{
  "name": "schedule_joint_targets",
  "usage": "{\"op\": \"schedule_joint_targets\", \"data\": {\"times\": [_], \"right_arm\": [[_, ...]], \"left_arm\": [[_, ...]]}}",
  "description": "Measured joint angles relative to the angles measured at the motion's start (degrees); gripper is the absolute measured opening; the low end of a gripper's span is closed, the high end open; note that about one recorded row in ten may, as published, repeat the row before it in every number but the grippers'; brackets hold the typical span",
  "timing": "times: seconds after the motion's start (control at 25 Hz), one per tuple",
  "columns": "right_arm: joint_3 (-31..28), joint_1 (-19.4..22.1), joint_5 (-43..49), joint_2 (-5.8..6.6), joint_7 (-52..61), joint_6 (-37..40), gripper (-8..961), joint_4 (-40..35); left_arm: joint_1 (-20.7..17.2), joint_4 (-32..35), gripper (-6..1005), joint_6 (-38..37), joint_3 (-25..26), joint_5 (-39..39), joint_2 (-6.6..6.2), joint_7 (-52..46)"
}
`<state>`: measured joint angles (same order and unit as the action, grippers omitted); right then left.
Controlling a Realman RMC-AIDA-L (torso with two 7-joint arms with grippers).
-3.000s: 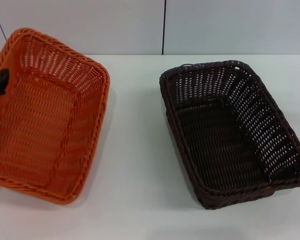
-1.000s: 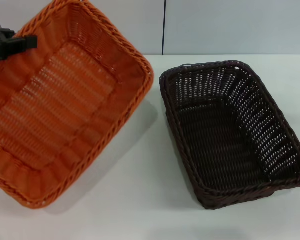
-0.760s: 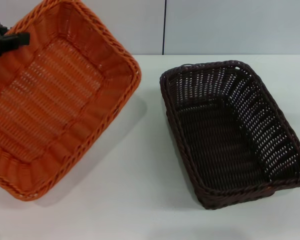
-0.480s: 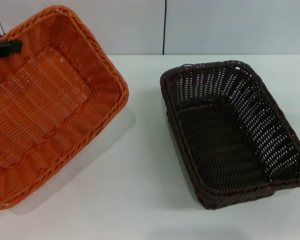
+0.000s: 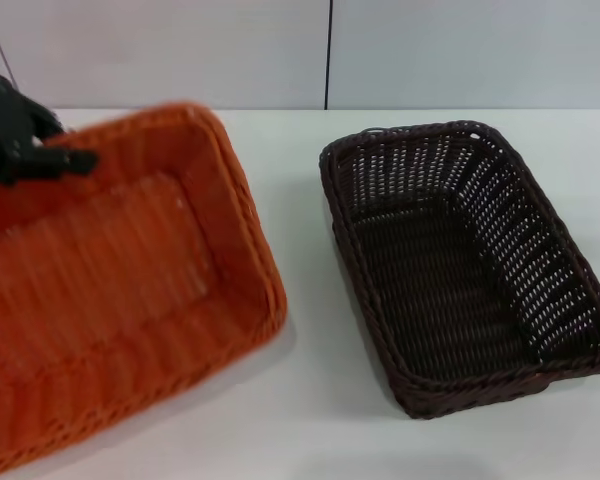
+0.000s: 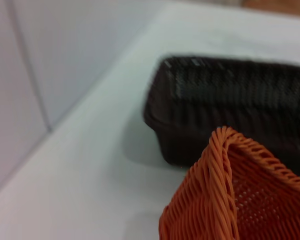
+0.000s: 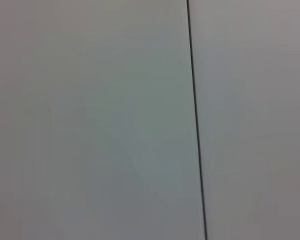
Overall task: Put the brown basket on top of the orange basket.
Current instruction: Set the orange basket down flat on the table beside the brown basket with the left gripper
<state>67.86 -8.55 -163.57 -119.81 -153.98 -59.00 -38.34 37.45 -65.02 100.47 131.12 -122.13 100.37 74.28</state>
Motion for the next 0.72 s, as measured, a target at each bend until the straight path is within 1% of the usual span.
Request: {"op": "schedule_joint_targets", "data": {"times": [0.04, 0.12, 0.16, 0.2, 0.24, 0.28, 0.32, 0.36, 0.4, 0.44, 0.48, 0.52, 0.56, 0.6, 0.64, 0.72], "right_arm": [[0.0, 0.0, 0.0, 0.00, 0.0, 0.0, 422, 0.0], [0.0, 1.4, 0.0, 0.00, 0.1, -1.1, 422, 0.0], [0.0, 1.4, 0.0, 0.00, 0.1, -1.1, 422, 0.0], [0.0, 2.1, 0.0, 0.00, 0.2, -1.8, 422, 0.0], [0.0, 2.1, 0.0, 0.00, 0.2, -1.8, 422, 0.0], [0.0, 2.5, 0.0, 0.00, 0.2, -2.4, 422, 0.1], [0.0, 3.2, 0.0, -0.01, 0.2, -3.2, 422, 0.3], [0.0, 3.2, 0.0, -0.01, 0.2, -3.2, 422, 0.3], [0.0, 4.0, 0.0, -0.02, 0.3, -3.9, 422, 0.4], [0.0, 4.0, 0.0, -0.02, 0.3, -3.9, 422, 0.4], [0.0, 4.4, 0.0, -0.03, 0.3, -4.3, 422, 0.5], [-0.1, 5.2, 0.0, -0.03, 0.3, -5.0, 422, 0.6], [-0.1, 5.2, 0.0, -0.03, 0.3, -5.0, 422, 0.6], [-0.2, 5.5, 0.0, -0.04, 0.3, -5.3, 422, 0.8], [-0.3, 5.8, 0.0, -0.05, 0.3, -5.7, 422, 0.9], [-0.5, 6.7, 0.0, -0.06, 0.3, -7.0, 422, 1.3]], "left_arm": [[1.9, 0.5, 179, 0.9, -3.4, -2.7, 0.40, 0.2], [3.8, 1.3, 179, 1.3, -5.1, -5.2, 1.20, 0.7], [4.5, 1.6, 179, 1.3, -5.4, -5.8, 1.50, 0.9], [5.5, 2.1, 179, 1.3, -5.6, -6.9, 2.21, 1.5], [5.5, 2.1, 179, 1.3, -5.6, -6.9, 2.21, 1.5], [6.1, 2.4, 179, 1.3, -5.6, -7.6, 2.57, 1.7], [7.5, 3.2, 179, 1.0, -5.6, -9.4, 3.55, 2.4], [7.5, 3.2, 179, 1.0, -5.6, -9.4, 3.55, 2.4], [8.9, 4.0, 179, 0.6, -5.7, -12.0, 4.74, 3.2], [8.9, 4.0, 179, 0.6, -5.7, -12.0, 4.74, 3.2], [9.5, 4.4, 179, 0.5, -5.7, -13.1, 5.24, 3.5], [10.9, 5.5, 179, 0.2, -5.8, -15.4, 6.53, 4.3], [10.9, 5.5, 179, 0.2, -5.8, -15.4, 6.53, 4.3], [12.3, 6.5, 179, -0.5, -5.9, -17.9, 8.05, 5.4], [12.5, 6.6, 179, -0.5, -5.9, -18.1, 8.21, 5.5], [13.5, 7.4, 179, -1.0, -6.2, -19.7, 9.08, 6.2]]}}
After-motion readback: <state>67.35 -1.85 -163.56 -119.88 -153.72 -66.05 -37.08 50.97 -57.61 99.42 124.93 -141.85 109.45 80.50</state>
